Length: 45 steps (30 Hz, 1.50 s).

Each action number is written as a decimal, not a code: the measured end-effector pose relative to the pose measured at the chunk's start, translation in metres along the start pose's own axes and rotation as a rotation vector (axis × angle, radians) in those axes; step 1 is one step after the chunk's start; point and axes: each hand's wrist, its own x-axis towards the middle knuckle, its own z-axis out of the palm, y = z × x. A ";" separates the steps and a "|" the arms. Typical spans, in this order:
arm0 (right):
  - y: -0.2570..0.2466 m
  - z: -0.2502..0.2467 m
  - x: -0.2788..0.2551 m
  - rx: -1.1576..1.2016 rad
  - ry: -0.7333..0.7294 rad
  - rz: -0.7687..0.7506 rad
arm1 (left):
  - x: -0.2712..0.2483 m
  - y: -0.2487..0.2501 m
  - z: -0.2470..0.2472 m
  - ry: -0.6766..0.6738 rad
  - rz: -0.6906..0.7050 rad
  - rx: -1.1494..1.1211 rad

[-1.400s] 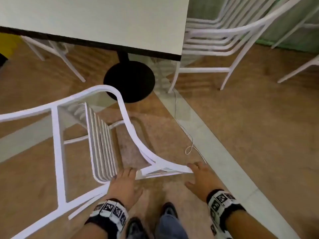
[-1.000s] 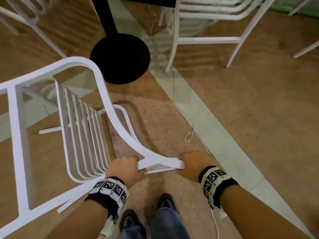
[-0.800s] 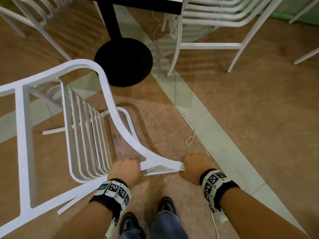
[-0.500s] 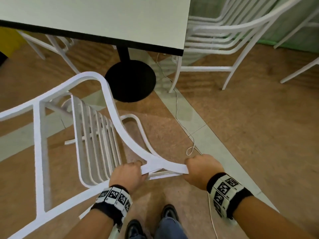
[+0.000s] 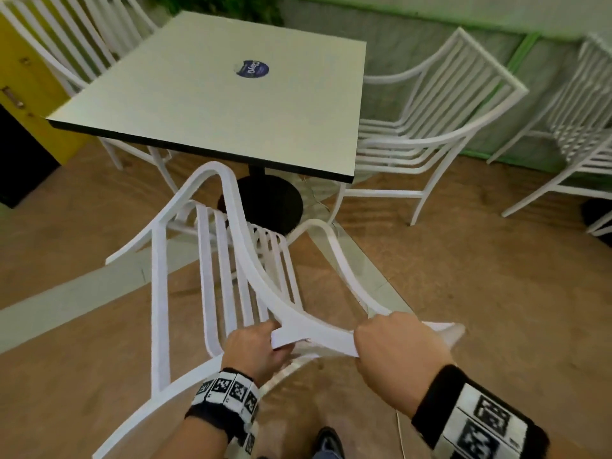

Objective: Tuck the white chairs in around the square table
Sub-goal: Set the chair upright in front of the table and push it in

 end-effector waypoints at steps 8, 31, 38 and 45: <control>-0.031 -0.003 -0.006 0.061 0.002 -0.078 | -0.035 0.013 -0.026 0.351 0.196 -0.219; 0.040 0.082 0.015 0.683 0.325 -0.090 | -0.010 -0.039 -0.078 0.415 0.553 -0.131; 0.043 0.092 0.039 0.556 0.279 -0.174 | -0.018 -0.050 -0.075 0.475 0.554 -0.226; 0.018 0.051 0.018 0.449 0.453 -0.263 | -0.029 -0.075 -0.084 0.552 0.500 -0.363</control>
